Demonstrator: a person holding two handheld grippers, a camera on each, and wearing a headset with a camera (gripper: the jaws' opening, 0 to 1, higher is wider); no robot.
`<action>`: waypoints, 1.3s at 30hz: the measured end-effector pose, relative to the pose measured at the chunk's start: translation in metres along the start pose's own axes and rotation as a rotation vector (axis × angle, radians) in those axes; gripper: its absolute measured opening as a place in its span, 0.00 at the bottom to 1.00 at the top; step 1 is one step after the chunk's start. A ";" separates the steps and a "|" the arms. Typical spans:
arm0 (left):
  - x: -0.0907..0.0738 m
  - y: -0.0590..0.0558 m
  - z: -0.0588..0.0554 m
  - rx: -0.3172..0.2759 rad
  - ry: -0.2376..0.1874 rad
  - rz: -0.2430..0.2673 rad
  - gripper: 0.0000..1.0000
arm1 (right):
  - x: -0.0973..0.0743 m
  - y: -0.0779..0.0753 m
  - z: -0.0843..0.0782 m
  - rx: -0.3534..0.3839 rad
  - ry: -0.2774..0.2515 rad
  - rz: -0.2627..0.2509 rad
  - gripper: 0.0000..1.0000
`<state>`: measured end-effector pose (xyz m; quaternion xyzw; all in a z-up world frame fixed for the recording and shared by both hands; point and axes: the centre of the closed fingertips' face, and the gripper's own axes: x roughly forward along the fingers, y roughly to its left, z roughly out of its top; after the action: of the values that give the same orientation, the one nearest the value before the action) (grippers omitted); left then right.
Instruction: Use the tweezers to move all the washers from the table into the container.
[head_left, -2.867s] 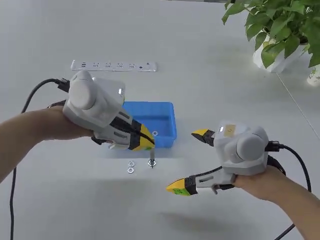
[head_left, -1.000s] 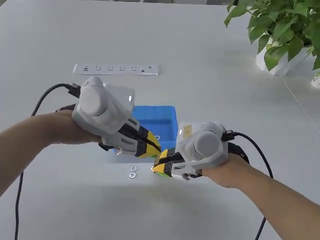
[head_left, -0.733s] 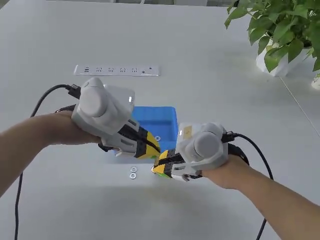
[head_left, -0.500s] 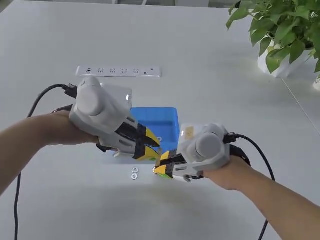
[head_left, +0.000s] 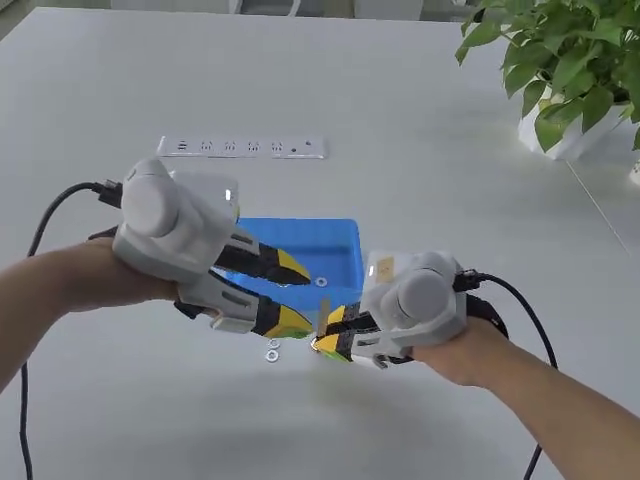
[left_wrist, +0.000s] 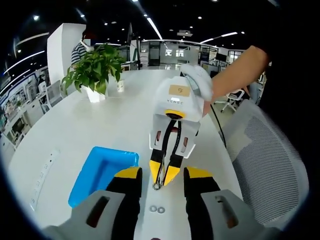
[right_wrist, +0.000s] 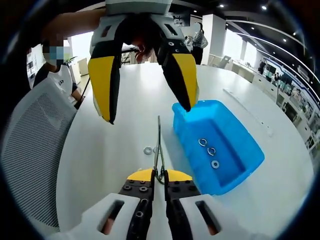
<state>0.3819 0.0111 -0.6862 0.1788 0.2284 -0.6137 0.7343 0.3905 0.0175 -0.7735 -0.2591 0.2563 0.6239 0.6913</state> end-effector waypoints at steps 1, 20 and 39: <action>-0.002 0.000 0.000 -0.007 -0.007 0.006 0.41 | -0.001 0.000 0.001 0.004 -0.004 -0.001 0.08; -0.036 0.007 0.002 -0.102 -0.111 0.153 0.75 | -0.033 -0.001 0.037 -0.011 -0.037 -0.008 0.08; -0.059 0.015 -0.001 -0.148 -0.154 0.263 0.99 | -0.059 -0.014 0.078 -0.066 -0.073 0.033 0.08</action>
<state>0.3881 0.0623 -0.6547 0.1053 0.1907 -0.5058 0.8347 0.4014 0.0260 -0.6758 -0.2546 0.2146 0.6521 0.6811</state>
